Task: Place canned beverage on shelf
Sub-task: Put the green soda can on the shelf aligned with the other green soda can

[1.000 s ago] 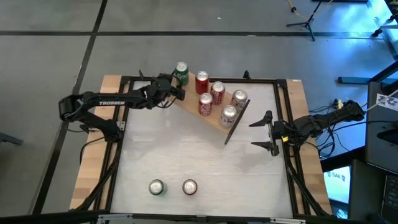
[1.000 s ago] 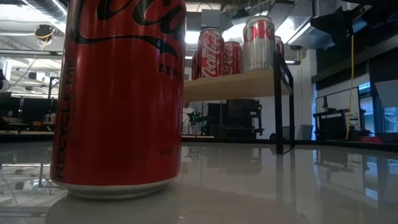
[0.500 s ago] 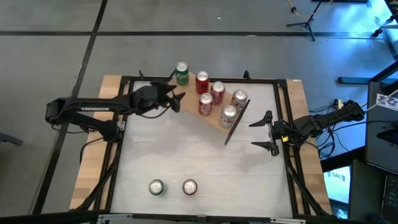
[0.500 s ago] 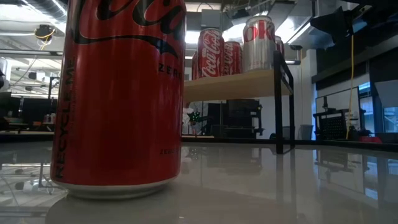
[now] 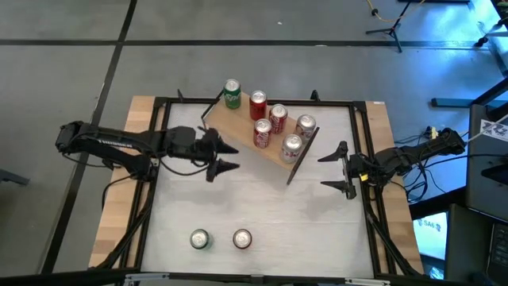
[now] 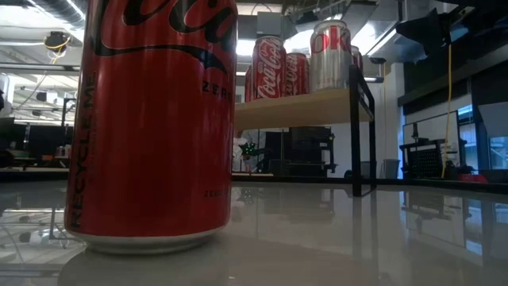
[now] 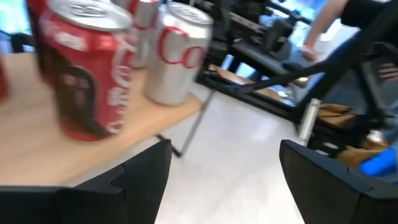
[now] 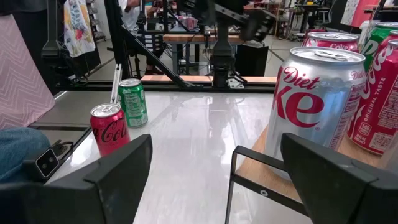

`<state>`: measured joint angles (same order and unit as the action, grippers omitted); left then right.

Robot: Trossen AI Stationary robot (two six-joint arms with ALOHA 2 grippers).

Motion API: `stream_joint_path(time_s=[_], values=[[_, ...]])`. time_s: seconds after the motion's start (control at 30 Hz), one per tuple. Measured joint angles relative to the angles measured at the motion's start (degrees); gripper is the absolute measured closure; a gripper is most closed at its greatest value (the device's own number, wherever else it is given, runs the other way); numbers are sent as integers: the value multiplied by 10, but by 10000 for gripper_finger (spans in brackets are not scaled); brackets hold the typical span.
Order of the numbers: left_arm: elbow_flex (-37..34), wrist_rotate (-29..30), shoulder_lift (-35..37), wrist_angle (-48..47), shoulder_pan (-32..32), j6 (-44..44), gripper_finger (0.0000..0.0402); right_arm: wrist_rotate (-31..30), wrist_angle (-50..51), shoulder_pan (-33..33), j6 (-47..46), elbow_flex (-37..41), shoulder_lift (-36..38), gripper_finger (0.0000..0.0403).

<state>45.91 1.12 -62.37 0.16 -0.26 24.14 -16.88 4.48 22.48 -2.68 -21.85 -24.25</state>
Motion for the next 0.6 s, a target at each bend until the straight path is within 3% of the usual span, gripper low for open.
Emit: stream_joint_path(time_s=[0.23, 0.4, 0.6], values=[[0, -38, 0, 3, -46, 12, 99, 0, -1, 0, 0, 0, 0, 54], [1, -42, -8, 4, -71, 14, 68, 0, -1, 0, 0, 0, 0, 54], [1, -88, -33, 10, -96, 12, 41, 0, -1, 0, 0, 0, 0, 54]])
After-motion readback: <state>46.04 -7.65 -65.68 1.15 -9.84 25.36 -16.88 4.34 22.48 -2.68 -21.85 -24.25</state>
